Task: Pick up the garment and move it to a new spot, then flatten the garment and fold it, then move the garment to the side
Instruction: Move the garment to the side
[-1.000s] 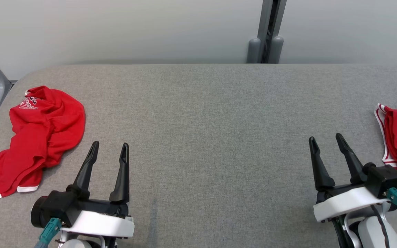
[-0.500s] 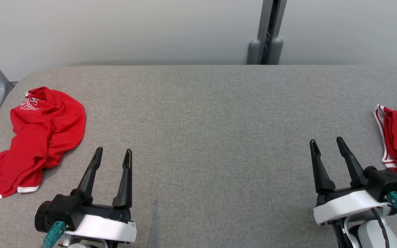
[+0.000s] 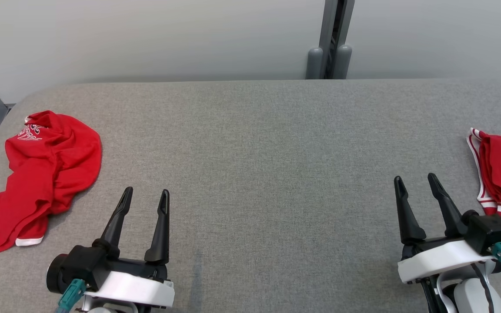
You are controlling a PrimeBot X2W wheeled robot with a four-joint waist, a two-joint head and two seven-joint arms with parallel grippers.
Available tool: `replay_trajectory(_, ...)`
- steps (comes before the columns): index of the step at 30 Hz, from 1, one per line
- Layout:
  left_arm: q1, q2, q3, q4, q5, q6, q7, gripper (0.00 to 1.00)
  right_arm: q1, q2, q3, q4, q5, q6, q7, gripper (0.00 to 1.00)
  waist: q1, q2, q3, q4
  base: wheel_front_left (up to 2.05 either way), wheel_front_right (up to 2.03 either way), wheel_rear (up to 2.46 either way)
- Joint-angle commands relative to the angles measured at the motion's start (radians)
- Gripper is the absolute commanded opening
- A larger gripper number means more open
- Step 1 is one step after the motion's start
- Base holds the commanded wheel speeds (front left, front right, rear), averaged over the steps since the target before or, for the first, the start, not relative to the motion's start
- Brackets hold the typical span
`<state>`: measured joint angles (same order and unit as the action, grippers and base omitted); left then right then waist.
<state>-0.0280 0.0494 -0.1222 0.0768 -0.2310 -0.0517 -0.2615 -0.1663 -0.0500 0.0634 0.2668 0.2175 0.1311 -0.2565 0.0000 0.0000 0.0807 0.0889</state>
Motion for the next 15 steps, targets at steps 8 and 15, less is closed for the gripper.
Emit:
replay_trajectory(8, -0.019, 0.003, 0.0, 0.007, -0.002, 0.001, -0.003, 1.0, -0.01, -0.003, -0.013, -0.003, 0.01, -0.001, -0.005, 1.0, 0.0, 0.0, 0.016, -0.005, 0.0, 0.0, 0.0)
replay_trajectory(15, -0.026, 0.003, 0.006, 0.013, 0.001, -0.001, -0.003, 1.0, -0.019, -0.003, -0.018, -0.003, 0.013, -0.001, -0.007, 1.0, 0.0, 0.0, 0.024, -0.011, 0.0, 0.0, 0.0)
